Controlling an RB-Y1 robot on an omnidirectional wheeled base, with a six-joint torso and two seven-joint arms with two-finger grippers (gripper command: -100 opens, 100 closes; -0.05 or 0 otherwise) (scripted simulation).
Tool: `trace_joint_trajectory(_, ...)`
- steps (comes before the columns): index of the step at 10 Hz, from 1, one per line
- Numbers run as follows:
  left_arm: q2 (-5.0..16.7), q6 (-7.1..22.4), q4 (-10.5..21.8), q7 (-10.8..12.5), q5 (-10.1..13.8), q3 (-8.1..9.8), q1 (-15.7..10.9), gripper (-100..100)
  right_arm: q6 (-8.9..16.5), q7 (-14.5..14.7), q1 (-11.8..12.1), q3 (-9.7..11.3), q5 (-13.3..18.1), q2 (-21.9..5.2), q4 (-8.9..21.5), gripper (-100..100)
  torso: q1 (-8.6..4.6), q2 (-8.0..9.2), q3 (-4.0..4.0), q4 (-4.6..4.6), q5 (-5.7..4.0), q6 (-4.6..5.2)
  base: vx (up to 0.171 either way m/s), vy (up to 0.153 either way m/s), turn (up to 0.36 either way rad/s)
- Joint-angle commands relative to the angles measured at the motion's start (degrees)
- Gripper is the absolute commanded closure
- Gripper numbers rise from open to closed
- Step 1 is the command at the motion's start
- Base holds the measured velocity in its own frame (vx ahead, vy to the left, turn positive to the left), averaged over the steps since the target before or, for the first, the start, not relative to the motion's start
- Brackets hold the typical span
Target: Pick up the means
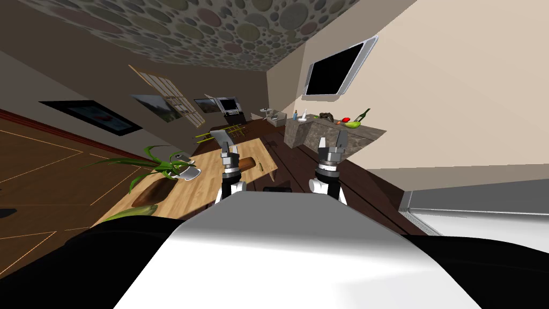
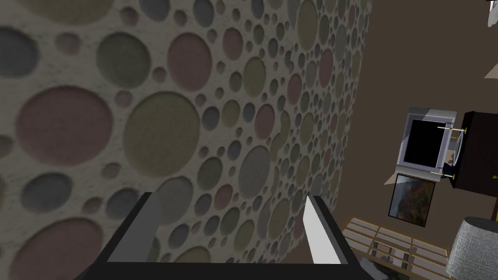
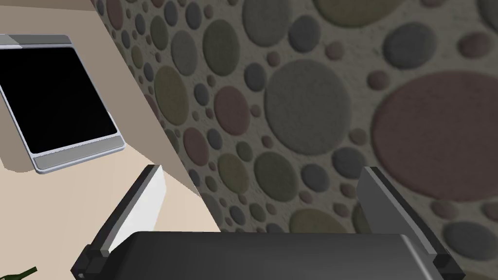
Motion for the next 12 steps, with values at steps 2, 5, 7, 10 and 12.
trace_joint_trajectory(2,3.87,0.37,0.62,0.48,-1.23,1.05,1.34,-100,0.0,0.0,0.0,0.0,0.0,0.01,0.0,0,-0.15,0.15,0.08,0.03,-0.03,-0.01,-0.062,-0.079,0.031)
trace_joint_trajectory(5,7.6,1.41,2.3,1.55,-4.04,3.4,4.53,-100,0.0,0.0,-0.01,0.01,0.0,0.01,0.0,0,-0.45,0.28,0.16,0.06,-0.1,0.0,-0.067,-0.127,0.03)
trace_joint_trajectory(7,8.85,2.22,3.53,2.2,-5.84,4.82,6.63,-100,0.0,0.0,-0.01,0.02,0.0,0.02,0.0,0,-0.67,0.27,0.16,0.06,-0.15,0.0,-0.04,-0.17,0.024)
trace_joint_trajectory(10,10.3,3.86,5.91,3.22,-8.84,7.06,10.23,-100,0.0,0.0,0.0,0.01,0.0,0.01,0.0,0,-0.47,0.01,0.0,0.0,-0.11,0.01,0.011,-0.123,-0.011)
trace_joint_trajectory(12,11.17,5.29,7.88,3.89,-10.95,8.52,12.88,-100,0.0,0.0,0.0,0.01,0.0,0.01,0.0,0,-0.54,-0.1,-0.06,-0.02,-0.12,0.02,0.034,-0.142,-0.039)
